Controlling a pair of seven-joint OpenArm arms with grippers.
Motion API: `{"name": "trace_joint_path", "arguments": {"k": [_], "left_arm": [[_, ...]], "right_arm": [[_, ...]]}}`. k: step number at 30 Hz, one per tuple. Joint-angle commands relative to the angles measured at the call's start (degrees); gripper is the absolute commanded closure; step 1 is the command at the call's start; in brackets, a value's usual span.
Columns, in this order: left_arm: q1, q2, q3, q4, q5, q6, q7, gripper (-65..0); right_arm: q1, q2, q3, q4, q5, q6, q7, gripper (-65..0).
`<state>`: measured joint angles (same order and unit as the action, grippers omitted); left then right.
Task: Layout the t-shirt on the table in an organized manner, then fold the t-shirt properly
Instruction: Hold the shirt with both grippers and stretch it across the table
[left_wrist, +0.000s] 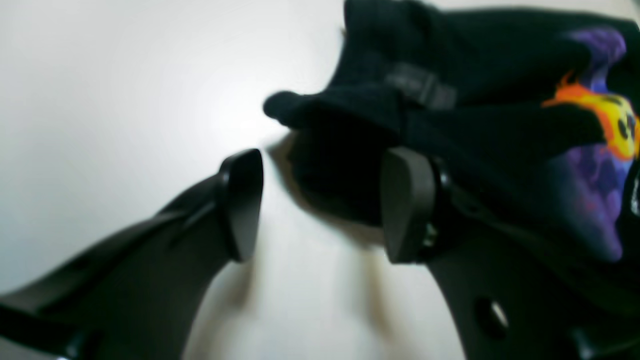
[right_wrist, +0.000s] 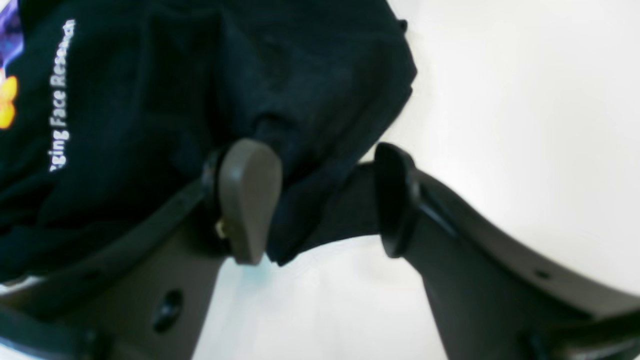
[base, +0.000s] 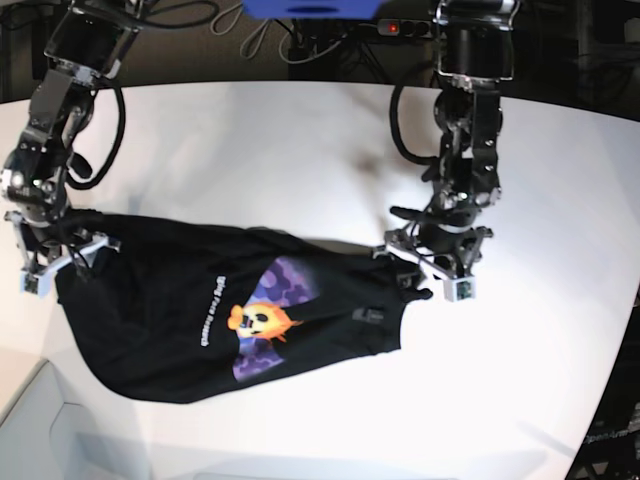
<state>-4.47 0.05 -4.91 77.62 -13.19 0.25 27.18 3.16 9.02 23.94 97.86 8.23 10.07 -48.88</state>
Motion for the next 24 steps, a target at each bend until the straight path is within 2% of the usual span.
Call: {"name": "trace_joint_path", "arguments": {"k": [1,12,14,15,17,18,19,20,22,24], "left_arm": [[-2.34,0.08,0.12,-0.39,0.14,-0.03,-1.38,-36.2],[-9.46,2.19,0.29,-12.53,0.14,-0.12,-1.38,-34.3],[-10.43,2.71,0.29,-14.64,0.14,-0.12,-1.38,-27.2],[-10.70,2.89,0.29,-15.43,0.14,-0.12,-1.38,-21.6],[-10.78,3.07,0.29,-16.13,0.14,-0.12,-1.38,-2.4],[-10.78,3.15,0.29,-16.04,0.14,-0.12,-1.38,0.0],[-10.78,3.15,0.20,-15.78,0.14,-0.12,-1.11,0.0],[-10.61,3.07,0.20,-14.46,0.14,-0.12,-0.85,-2.9],[-9.82,3.07,-0.15,-10.59,0.14,-0.03,-0.59,0.0],[-7.97,2.98,-0.32,-5.05,0.14,0.23,0.91,-0.4]], "right_arm": [[1.02,0.61,0.10,1.26,0.43,-0.18,1.37,-34.0],[-0.65,-0.62,0.01,1.17,0.43,-0.18,1.37,-34.0],[-0.65,-0.62,0.01,1.17,0.43,-0.18,1.37,-34.0],[-0.65,-0.62,0.01,1.17,0.43,-0.18,1.37,-34.0],[-0.65,-0.62,0.01,1.17,0.43,-0.18,1.37,-34.0],[-0.65,-0.62,0.01,1.17,0.43,-0.18,1.37,-34.0],[-0.65,-0.44,0.01,1.17,0.43,-0.18,1.37,-34.0],[-0.48,-0.44,-0.08,1.17,0.43,-0.18,1.37,-34.0],[-0.30,-0.36,-0.08,1.17,0.43,-0.18,1.37,-34.0],[-0.21,-0.27,-0.16,1.17,0.43,-0.18,1.37,-34.0]]}}
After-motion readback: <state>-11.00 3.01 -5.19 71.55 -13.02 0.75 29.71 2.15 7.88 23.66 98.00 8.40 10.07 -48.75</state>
